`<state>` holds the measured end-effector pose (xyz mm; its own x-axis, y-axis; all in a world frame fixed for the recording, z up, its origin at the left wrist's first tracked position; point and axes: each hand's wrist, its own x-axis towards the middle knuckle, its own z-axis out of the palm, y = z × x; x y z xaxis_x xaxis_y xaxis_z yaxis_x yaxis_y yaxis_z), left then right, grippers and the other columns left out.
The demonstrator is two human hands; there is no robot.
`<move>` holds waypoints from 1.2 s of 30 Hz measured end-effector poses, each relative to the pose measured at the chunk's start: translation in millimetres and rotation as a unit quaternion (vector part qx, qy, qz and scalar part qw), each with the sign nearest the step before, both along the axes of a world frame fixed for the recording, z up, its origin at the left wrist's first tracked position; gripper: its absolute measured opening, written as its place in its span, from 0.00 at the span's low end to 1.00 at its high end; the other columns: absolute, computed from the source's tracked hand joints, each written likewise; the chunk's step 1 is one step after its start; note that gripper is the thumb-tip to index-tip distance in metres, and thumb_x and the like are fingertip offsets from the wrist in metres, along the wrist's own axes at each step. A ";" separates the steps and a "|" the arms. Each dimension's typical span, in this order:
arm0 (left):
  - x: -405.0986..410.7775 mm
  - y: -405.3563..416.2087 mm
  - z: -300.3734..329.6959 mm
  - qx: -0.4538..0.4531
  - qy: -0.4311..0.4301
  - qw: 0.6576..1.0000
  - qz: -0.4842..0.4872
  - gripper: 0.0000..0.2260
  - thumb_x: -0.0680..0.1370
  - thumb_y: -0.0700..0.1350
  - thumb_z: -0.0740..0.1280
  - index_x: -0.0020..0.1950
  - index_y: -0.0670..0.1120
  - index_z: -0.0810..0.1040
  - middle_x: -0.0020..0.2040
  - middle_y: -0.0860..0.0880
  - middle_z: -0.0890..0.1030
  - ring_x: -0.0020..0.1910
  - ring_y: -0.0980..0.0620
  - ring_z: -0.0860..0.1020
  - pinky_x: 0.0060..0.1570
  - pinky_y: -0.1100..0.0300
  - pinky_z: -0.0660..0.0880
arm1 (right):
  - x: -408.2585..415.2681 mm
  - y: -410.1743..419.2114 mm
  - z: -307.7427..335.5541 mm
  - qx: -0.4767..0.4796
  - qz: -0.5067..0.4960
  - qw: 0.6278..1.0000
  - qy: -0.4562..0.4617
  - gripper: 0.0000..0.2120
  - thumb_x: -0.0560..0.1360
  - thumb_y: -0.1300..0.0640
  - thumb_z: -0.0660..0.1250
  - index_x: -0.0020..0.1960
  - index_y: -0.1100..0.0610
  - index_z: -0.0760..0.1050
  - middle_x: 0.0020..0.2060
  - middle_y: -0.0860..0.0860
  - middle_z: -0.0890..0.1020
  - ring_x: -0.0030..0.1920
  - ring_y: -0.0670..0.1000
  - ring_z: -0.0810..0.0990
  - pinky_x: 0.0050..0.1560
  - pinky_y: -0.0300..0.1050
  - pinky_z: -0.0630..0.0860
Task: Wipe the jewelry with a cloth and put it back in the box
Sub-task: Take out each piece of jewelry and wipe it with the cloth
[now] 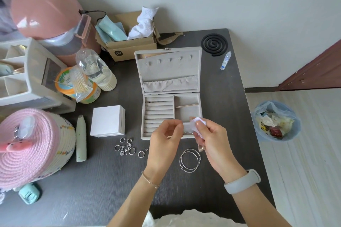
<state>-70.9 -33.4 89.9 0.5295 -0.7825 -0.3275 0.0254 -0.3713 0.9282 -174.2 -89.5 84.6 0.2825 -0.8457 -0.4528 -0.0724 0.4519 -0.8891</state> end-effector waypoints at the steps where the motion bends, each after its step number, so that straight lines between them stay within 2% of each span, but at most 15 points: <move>1: 0.3 -1.1 0.7 -0.006 -0.014 1.000 -0.010 0.07 0.75 0.40 0.66 0.42 0.51 0.78 0.36 0.54 0.80 0.37 0.58 0.77 0.46 0.60 0.76 | 0.2 0.7 -0.9 0.001 0.018 1.000 0.002 0.13 0.78 0.62 0.58 0.41 0.53 0.78 0.25 0.50 0.70 0.26 0.46 0.65 0.29 0.40 0.62; 4: 1.5 -4.6 0.7 -0.007 -0.032 0.999 -0.036 0.07 0.75 0.40 0.66 0.42 0.52 0.78 0.38 0.55 0.81 0.37 0.63 0.77 0.45 0.64 0.75 | -3.0 1.7 -1.0 -0.006 0.059 0.998 0.011 0.11 0.79 0.62 0.56 0.46 0.53 0.76 0.30 0.52 0.77 0.28 0.45 0.72 0.31 0.38 0.68; 6: 3.3 -6.6 -0.9 0.001 -0.027 0.999 -0.042 0.06 0.75 0.40 0.66 0.45 0.51 0.79 0.40 0.53 0.82 0.39 0.61 0.78 0.47 0.62 0.76 | -3.8 2.3 2.7 -0.027 0.074 0.997 0.011 0.07 0.78 0.61 0.58 0.45 0.57 0.73 0.26 0.47 0.78 0.24 0.44 0.73 0.26 0.34 0.69; 9: 4.7 -7.9 -1.1 0.022 0.026 0.997 -0.067 0.07 0.76 0.41 0.65 0.52 0.49 0.79 0.47 0.50 0.82 0.44 0.54 0.80 0.48 0.59 0.77 | -3.8 2.7 3.5 -0.048 0.063 0.997 0.008 0.07 0.76 0.62 0.63 0.39 0.58 0.74 0.22 0.48 0.78 0.21 0.44 0.72 0.23 0.32 0.68; 11: 5.1 -7.1 -0.1 0.030 0.081 0.992 -0.092 0.07 0.76 0.40 0.65 0.52 0.49 0.79 0.44 0.51 0.83 0.41 0.57 0.79 0.43 0.64 0.76 | -4.6 2.1 2.2 -0.060 0.041 0.997 0.015 0.08 0.75 0.62 0.64 0.36 0.58 0.76 0.22 0.48 0.77 0.21 0.43 0.71 0.22 0.32 0.67; 13: 5.9 -5.9 -0.3 0.036 0.109 0.988 -0.108 0.06 0.75 0.39 0.66 0.47 0.48 0.81 0.36 0.53 0.82 0.36 0.59 0.77 0.37 0.68 0.74 | -5.3 2.0 0.1 -0.071 0.042 0.996 0.025 0.09 0.76 0.61 0.63 0.39 0.59 0.78 0.24 0.49 0.77 0.22 0.43 0.72 0.24 0.32 0.67; 16: 10.1 -5.8 -2.3 0.047 0.110 0.990 -0.077 0.04 0.73 0.38 0.68 0.40 0.46 0.80 0.31 0.54 0.80 0.31 0.57 0.74 0.35 0.68 0.72 | -5.4 3.1 -1.2 -0.089 0.067 0.993 0.039 0.11 0.78 0.62 0.58 0.42 0.53 0.77 0.24 0.46 0.78 0.24 0.43 0.74 0.26 0.32 0.70; 18: 13.7 -7.4 -1.9 0.038 0.105 0.992 -0.059 0.04 0.73 0.38 0.69 0.38 0.44 0.79 0.32 0.51 0.80 0.34 0.55 0.75 0.39 0.65 0.73 | -6.2 3.6 -1.0 -0.101 0.093 0.989 0.054 0.12 0.78 0.62 0.57 0.42 0.50 0.75 0.25 0.46 0.78 0.26 0.42 0.75 0.28 0.33 0.71; 21: 17.6 -9.8 2.0 -0.010 0.116 0.993 -0.031 0.05 0.74 0.36 0.66 0.39 0.42 0.77 0.38 0.48 0.81 0.37 0.53 0.78 0.45 0.60 0.76 | -8.4 3.5 -1.1 -0.103 0.138 0.983 0.071 0.08 0.78 0.62 0.58 0.44 0.55 0.75 0.28 0.47 0.79 0.25 0.42 0.75 0.29 0.34 0.71; 25: 16.5 -11.9 7.1 -0.074 0.142 0.987 0.012 0.06 0.77 0.34 0.61 0.40 0.39 0.73 0.40 0.46 0.84 0.39 0.50 0.82 0.44 0.58 0.80 | -5.9 0.5 2.1 -0.114 0.171 0.975 0.083 0.08 0.78 0.60 0.59 0.44 0.60 0.76 0.28 0.48 0.78 0.25 0.42 0.74 0.29 0.32 0.70; 27: 17.7 -13.4 9.6 -0.102 0.172 0.978 0.053 0.06 0.78 0.35 0.59 0.41 0.39 0.71 0.38 0.46 0.84 0.38 0.49 0.82 0.41 0.59 0.79 | -5.3 -1.2 2.4 -0.125 0.164 0.975 0.086 0.10 0.78 0.60 0.59 0.42 0.61 0.77 0.30 0.52 0.79 0.28 0.45 0.75 0.34 0.40 0.73; 29: 23.1 -14.3 11.4 -0.126 0.193 0.969 0.089 0.07 0.79 0.36 0.58 0.41 0.41 0.69 0.37 0.46 0.84 0.39 0.48 0.83 0.40 0.59 0.79 | -7.4 -1.9 -0.6 -0.135 0.156 0.974 0.088 0.12 0.77 0.59 0.60 0.39 0.61 0.78 0.31 0.56 0.80 0.32 0.53 0.76 0.40 0.49 0.73; 30: 25.6 -14.6 12.4 -0.131 0.194 0.967 0.095 0.07 0.79 0.36 0.58 0.41 0.41 0.69 0.37 0.46 0.84 0.39 0.47 0.83 0.40 0.59 0.79 | -8.8 -1.6 -0.9 -0.130 0.153 0.976 0.083 0.12 0.77 0.60 0.60 0.39 0.60 0.78 0.31 0.56 0.80 0.32 0.52 0.76 0.40 0.49 0.73; 34: 27.4 -11.5 13.8 -0.124 0.166 0.975 0.083 0.06 0.79 0.36 0.58 0.42 0.41 0.69 0.37 0.47 0.84 0.39 0.47 0.83 0.40 0.58 0.80 | -10.3 -1.0 -2.0 -0.095 0.133 0.984 0.069 0.09 0.76 0.61 0.62 0.39 0.52 0.78 0.30 0.48 0.80 0.29 0.42 0.76 0.36 0.37 0.74; 36: 29.2 -9.5 15.1 -0.117 0.136 0.982 0.062 0.06 0.78 0.36 0.59 0.41 0.41 0.70 0.36 0.47 0.84 0.39 0.48 0.83 0.41 0.58 0.80 | -11.9 -1.8 -8.4 -0.074 0.094 0.990 0.071 0.11 0.75 0.60 0.64 0.35 0.50 0.78 0.30 0.47 0.81 0.32 0.44 0.77 0.40 0.41 0.76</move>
<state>-41.7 -42.9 105.1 0.5433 -0.7883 -0.2889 0.3163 -0.1266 0.9402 -186.1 -91.2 76.2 0.3837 -0.8442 -0.3742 -0.2718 0.2841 -0.9195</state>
